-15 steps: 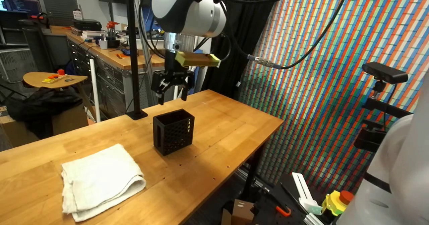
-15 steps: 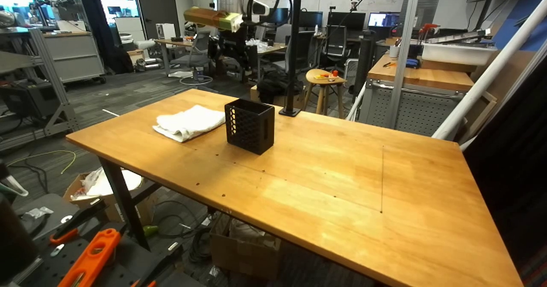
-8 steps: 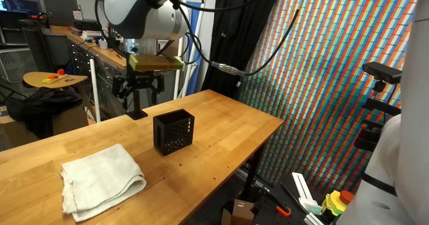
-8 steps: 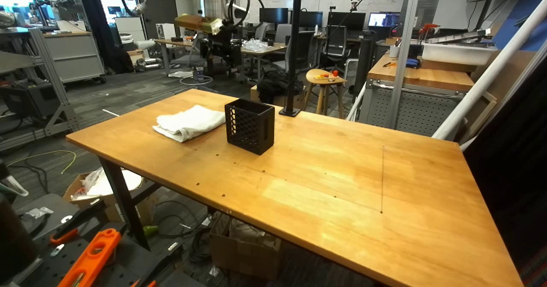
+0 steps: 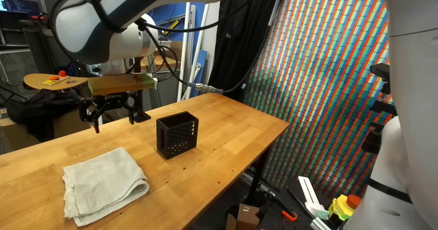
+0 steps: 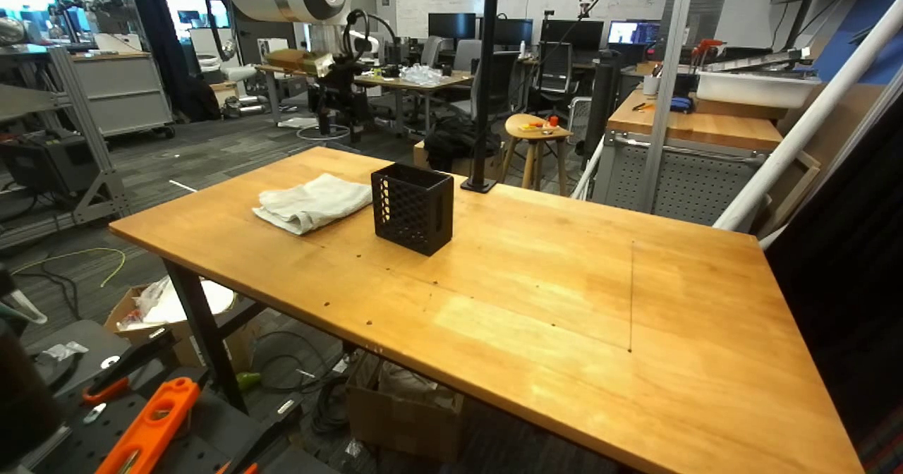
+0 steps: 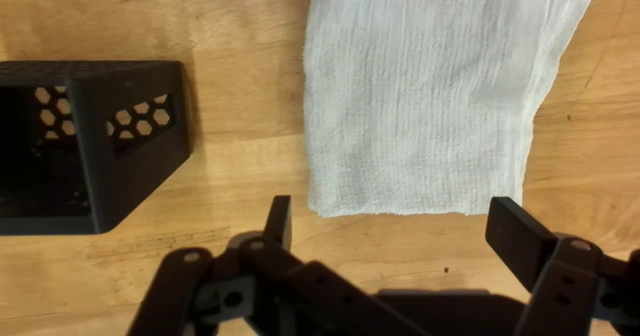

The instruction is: Move the black basket to the right, place the white towel inside the basket

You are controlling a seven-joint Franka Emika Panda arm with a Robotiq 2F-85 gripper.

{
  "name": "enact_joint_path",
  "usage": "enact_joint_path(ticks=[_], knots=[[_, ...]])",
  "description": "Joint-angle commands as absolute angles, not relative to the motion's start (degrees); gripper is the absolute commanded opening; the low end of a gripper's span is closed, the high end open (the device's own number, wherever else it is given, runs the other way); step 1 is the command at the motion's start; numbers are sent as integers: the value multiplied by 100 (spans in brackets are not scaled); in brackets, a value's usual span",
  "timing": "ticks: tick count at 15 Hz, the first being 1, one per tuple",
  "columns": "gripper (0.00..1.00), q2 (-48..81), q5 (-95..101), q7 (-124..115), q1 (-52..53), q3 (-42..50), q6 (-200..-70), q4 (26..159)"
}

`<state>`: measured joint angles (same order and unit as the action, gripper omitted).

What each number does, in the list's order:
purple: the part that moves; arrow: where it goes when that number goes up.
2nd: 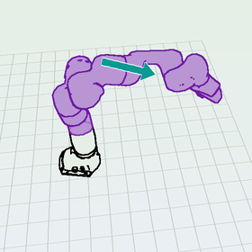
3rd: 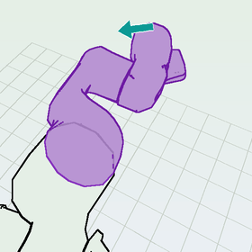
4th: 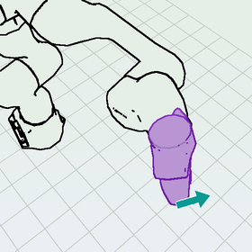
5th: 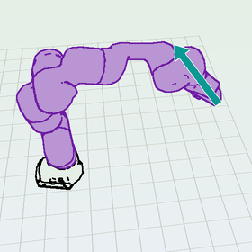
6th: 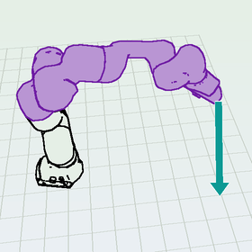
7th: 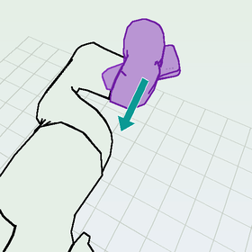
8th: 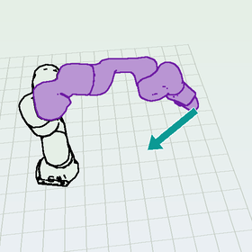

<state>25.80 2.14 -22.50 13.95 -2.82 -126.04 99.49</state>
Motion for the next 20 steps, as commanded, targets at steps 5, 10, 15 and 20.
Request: enact_joint_path(ticks=[5, 10, 15, 20], knots=[[100, 3266, 274, -2780, 1904, -348, -12801, 9444], [100, 3788, 179, -2569, 1925, -358, -13267, 9272], [100, 4251, 33, -2352, 1805, -398, -13807, 9395], [100, 4630, -124, -2016, 1697, -488, -14176, 9433]])
